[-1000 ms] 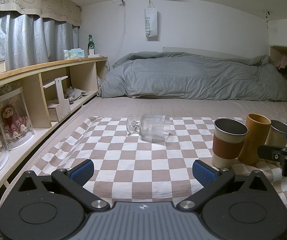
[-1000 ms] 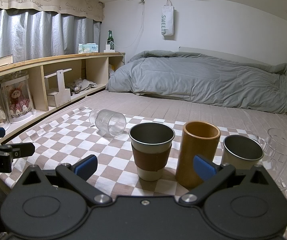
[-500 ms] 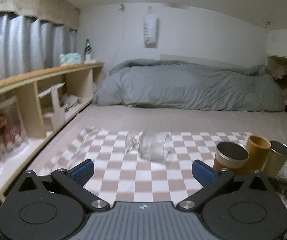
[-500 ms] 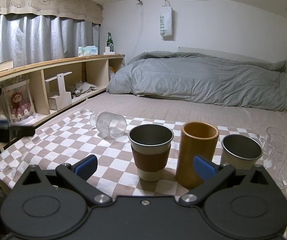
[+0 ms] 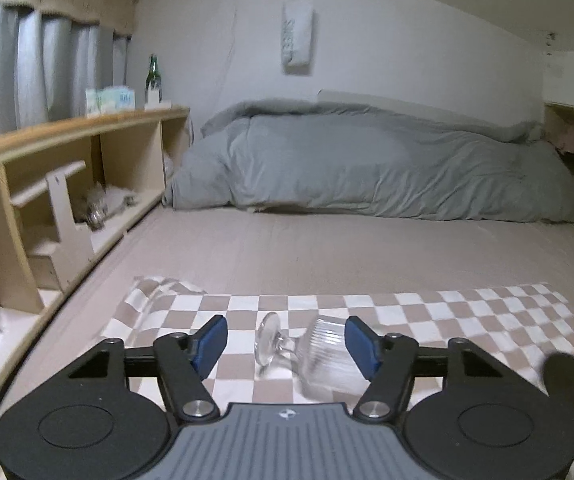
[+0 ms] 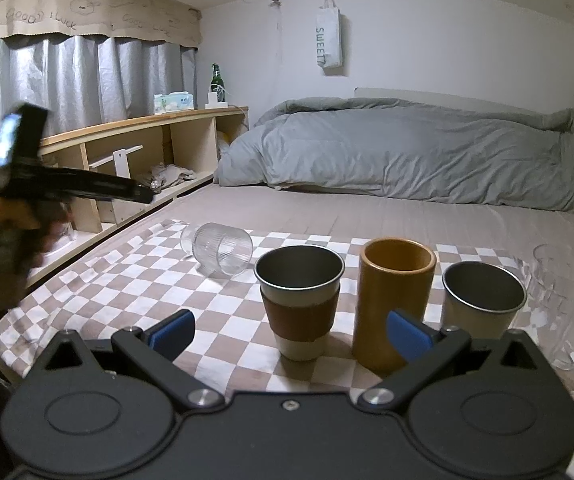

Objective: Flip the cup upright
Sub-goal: 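Move the left tool to the tipped ribbed glass and grasp its stem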

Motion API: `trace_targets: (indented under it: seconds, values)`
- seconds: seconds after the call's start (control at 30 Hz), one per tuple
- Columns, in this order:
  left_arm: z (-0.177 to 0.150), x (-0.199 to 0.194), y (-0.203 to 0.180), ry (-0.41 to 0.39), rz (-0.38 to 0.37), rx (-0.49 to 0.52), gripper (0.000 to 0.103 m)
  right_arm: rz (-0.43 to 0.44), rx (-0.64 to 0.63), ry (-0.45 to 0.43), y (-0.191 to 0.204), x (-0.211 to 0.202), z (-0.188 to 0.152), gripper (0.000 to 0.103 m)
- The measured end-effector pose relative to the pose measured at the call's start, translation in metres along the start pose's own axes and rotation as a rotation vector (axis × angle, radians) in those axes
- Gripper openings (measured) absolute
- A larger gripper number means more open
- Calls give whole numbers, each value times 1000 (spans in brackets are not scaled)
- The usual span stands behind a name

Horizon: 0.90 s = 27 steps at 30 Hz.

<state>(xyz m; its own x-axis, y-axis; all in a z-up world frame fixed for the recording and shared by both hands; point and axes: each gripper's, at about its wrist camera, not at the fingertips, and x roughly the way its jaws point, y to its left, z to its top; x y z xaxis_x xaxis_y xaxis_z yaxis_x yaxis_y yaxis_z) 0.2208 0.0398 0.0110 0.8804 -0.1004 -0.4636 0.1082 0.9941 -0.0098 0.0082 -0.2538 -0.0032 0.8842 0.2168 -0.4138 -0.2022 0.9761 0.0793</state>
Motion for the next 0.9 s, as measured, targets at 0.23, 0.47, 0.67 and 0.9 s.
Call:
trace_targets:
  seconds: [0.23, 0.47, 0.67, 0.9]
  values:
    - [10, 76, 11, 78, 26, 11, 55, 11, 44, 18, -8, 6, 1, 103]
    - [3, 126, 20, 152, 48, -15, 44, 39, 64, 40, -10, 14, 1, 103]
    - [-4, 136, 32, 181, 9, -158, 18, 44, 73, 47, -13, 13, 0, 103]
    - [-8, 112, 30, 229, -1, -210, 6, 45, 86, 37, -16, 9, 1, 103]
